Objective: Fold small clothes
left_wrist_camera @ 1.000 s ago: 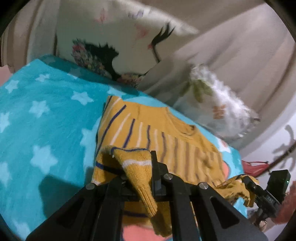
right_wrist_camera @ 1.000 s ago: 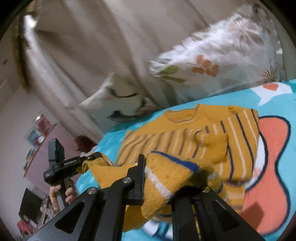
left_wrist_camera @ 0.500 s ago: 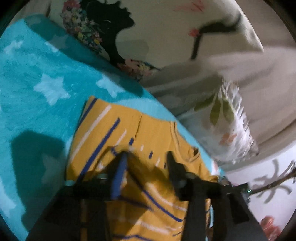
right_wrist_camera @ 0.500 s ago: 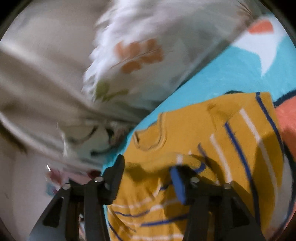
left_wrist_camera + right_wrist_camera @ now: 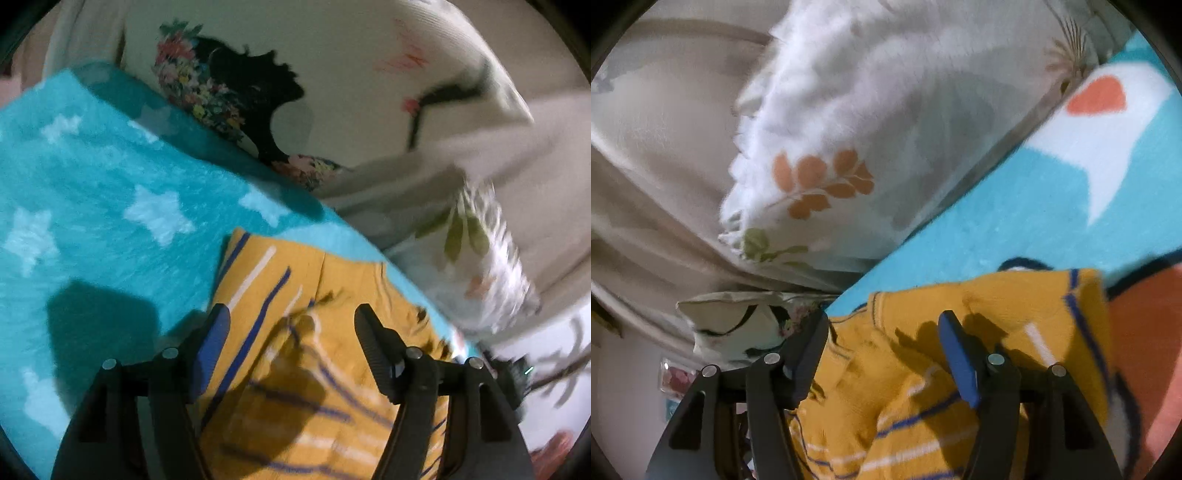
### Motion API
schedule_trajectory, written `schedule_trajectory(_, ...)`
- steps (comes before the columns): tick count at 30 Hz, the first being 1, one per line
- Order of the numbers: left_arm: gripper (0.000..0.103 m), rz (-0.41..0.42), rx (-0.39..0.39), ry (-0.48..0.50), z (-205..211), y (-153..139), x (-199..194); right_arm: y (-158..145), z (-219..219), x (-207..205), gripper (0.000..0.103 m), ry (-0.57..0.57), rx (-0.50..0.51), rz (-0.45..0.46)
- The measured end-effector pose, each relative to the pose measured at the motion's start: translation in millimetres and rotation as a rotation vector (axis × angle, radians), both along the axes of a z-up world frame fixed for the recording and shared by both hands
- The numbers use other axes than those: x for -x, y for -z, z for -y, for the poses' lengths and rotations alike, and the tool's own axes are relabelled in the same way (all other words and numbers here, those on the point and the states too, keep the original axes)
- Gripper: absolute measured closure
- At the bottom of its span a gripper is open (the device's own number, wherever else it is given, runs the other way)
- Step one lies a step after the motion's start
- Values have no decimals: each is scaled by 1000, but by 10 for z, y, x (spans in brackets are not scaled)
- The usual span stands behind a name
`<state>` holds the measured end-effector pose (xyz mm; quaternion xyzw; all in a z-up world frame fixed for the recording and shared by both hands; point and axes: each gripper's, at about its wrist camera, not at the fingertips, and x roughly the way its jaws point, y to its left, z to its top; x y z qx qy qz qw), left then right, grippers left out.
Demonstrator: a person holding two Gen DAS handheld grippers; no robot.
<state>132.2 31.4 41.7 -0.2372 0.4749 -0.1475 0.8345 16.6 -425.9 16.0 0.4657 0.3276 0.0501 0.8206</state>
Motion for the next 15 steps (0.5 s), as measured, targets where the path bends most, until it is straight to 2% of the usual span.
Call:
schedule_trajectory(4, 27, 32, -105, 71, -30, -22, 284, -138, -121, 463, 36, -81, 203, -41)
schedule_trajectory(6, 26, 37, -144, 116, -48, 34, 439, -121, -203, 682, 36, -118, 263, -56)
schedule_trajectory(11, 23, 21, -195, 172, -61, 249, 691, 101, -536, 1107, 36, -192, 448, -109)
schedule_trajectory(12, 24, 17, -199, 168, -57, 283, 713, 145, -620, 1131, 42, -204, 489, -117)
schedule_trajectory(13, 40, 10, -211, 178, -34, 306, 728, 160, -654, 1151, 54, -199, 518, -117)
schedule_trajectory(14, 63, 4, -230, 188, -4, 306, 728, 152, -643, 1174, 62, -196, 525, -112)
schedule_trajectory(15, 85, -15, -247, 184, 2, 288, 734, 123, -598, 1196, 82, -194, 498, -107)
